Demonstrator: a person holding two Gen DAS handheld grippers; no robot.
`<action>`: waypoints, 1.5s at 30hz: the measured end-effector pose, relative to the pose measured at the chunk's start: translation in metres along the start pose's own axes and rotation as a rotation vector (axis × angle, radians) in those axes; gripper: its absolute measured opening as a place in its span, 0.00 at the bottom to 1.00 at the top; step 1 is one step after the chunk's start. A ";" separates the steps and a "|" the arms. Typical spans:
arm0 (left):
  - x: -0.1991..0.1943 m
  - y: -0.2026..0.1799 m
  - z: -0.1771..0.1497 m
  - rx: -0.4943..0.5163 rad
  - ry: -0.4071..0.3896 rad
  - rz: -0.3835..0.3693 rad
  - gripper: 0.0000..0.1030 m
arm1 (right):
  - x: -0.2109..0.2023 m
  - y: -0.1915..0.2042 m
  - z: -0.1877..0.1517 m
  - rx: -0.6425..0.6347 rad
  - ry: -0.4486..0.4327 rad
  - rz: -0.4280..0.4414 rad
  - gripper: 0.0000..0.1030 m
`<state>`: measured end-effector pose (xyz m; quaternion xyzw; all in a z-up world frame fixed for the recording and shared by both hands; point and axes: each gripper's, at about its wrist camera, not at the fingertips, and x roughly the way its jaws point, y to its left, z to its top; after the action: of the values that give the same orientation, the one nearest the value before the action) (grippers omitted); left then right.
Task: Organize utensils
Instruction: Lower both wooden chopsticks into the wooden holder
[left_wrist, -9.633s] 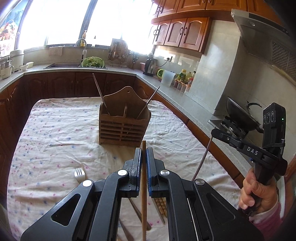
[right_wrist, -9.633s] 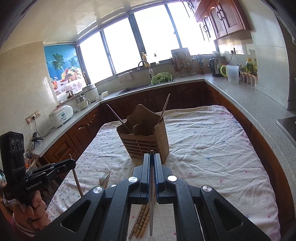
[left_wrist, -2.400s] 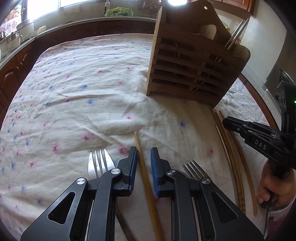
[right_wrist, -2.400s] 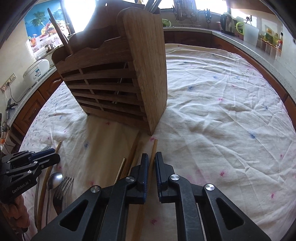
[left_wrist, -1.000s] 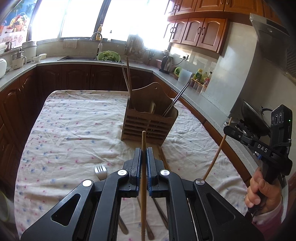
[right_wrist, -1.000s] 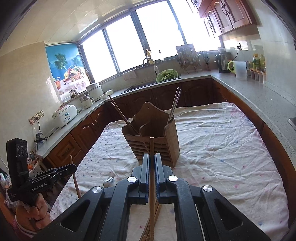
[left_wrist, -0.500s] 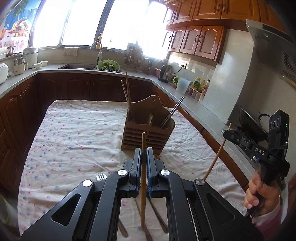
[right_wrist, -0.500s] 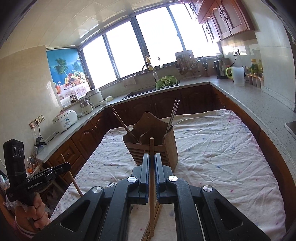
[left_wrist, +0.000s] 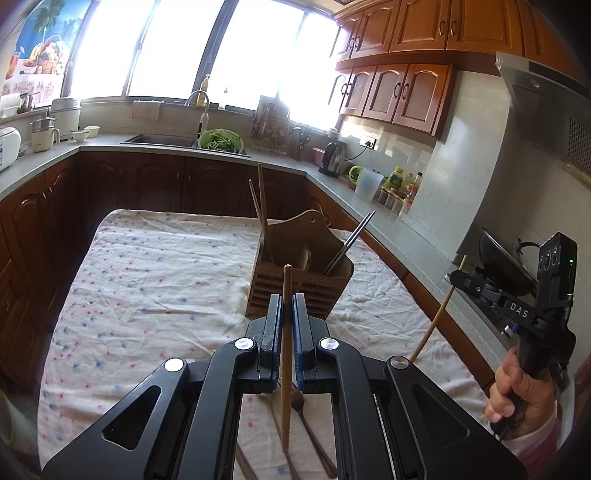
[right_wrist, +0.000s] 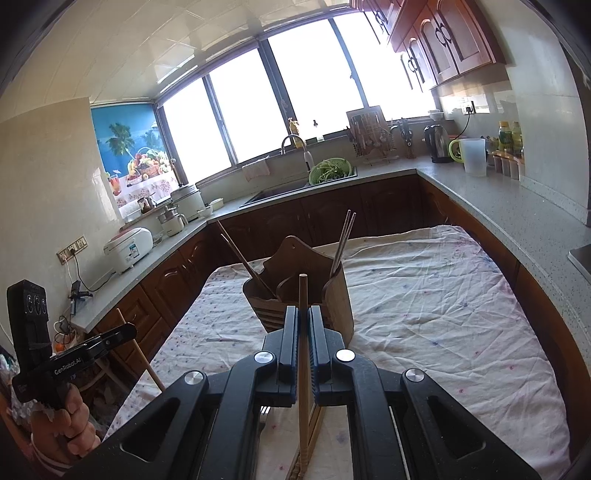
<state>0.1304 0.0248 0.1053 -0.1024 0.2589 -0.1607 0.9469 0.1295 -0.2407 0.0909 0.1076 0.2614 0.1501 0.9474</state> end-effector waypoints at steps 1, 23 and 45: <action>0.000 0.000 0.003 -0.001 -0.009 -0.001 0.04 | 0.000 0.000 0.002 -0.001 -0.006 0.000 0.05; 0.027 0.007 0.103 -0.017 -0.218 -0.007 0.04 | 0.025 -0.003 0.083 0.023 -0.205 -0.004 0.05; 0.112 0.032 0.124 -0.099 -0.336 0.061 0.04 | 0.097 -0.020 0.103 0.028 -0.267 -0.043 0.05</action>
<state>0.2944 0.0284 0.1504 -0.1664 0.1078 -0.0996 0.9751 0.2684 -0.2394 0.1266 0.1343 0.1373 0.1102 0.9752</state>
